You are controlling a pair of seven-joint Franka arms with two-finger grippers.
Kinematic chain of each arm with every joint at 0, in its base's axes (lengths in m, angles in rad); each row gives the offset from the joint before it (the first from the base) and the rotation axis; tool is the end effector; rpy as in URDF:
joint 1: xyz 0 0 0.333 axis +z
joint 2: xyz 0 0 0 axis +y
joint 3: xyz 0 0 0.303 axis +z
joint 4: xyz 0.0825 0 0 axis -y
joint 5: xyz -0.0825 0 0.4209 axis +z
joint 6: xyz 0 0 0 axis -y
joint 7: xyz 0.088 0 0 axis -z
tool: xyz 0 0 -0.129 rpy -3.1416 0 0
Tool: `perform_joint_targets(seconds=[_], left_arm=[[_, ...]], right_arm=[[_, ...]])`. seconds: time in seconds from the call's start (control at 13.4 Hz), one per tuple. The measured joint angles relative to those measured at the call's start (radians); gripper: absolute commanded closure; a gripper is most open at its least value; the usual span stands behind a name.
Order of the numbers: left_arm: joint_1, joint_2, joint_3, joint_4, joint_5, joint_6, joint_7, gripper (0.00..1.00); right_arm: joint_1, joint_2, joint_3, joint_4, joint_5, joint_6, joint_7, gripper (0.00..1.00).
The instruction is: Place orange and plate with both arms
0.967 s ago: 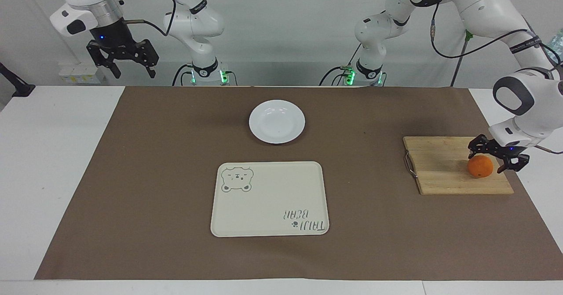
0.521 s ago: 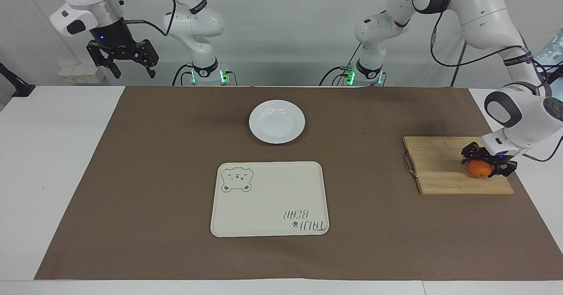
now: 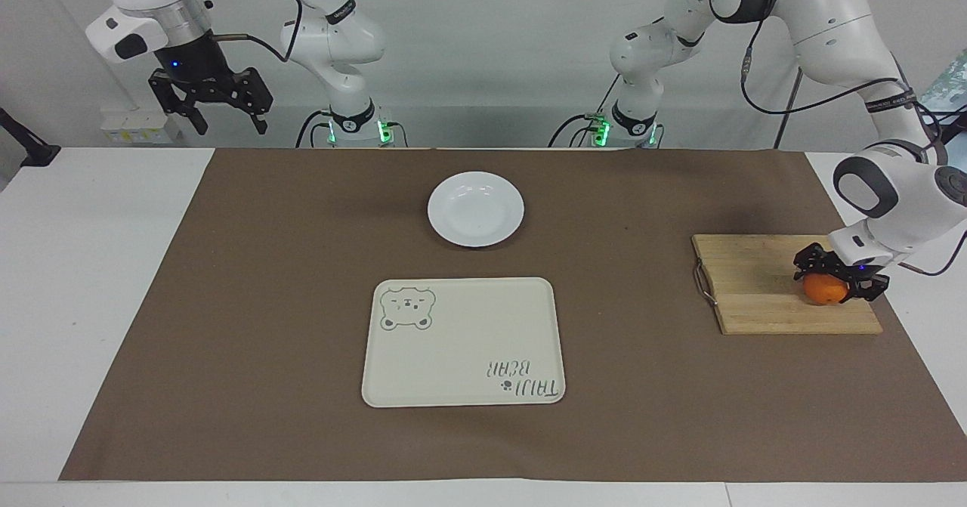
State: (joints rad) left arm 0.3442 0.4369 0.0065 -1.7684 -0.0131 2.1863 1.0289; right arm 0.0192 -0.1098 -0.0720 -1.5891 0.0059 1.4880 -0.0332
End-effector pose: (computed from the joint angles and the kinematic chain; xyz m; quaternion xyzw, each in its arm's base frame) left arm 0.6355 0.2315 0.2589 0.9442 -0.3293 -0.0048 0.0091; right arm 0.5488 -0.0303 0.6354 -0.9999 0.0093 -0.0045 0.0067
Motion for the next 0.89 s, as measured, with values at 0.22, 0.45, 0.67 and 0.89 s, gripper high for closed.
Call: perform_joint_targets(seconds=[0.22, 0.45, 0.67, 0.89], left_arm=[[0.000, 0.000, -0.002, -0.001, 0.000, 0.000, -0.006, 0.79], [0.000, -0.001, -0.001, -0.001, 0.000, 0.000, -0.006, 1.00], [0.000, -0.024, -0.004, 0.000, 0.000, -0.003, -0.006, 1.00], [-0.023, -0.087, -0.017, -0.001, 0.000, -0.072, -0.007, 1.00]], right_arm=[[0.000, 0.000, 0.000, 0.000, 0.000, 0.000, 0.000, 0.00], [0.000, 0.000, 0.000, 0.000, 0.000, 0.000, 0.000, 0.00], [0.000, 0.000, 0.000, 0.000, 0.000, 0.000, 0.000, 0.00], [0.000, 0.000, 0.000, 0.000, 0.000, 0.000, 0.000, 0.00]])
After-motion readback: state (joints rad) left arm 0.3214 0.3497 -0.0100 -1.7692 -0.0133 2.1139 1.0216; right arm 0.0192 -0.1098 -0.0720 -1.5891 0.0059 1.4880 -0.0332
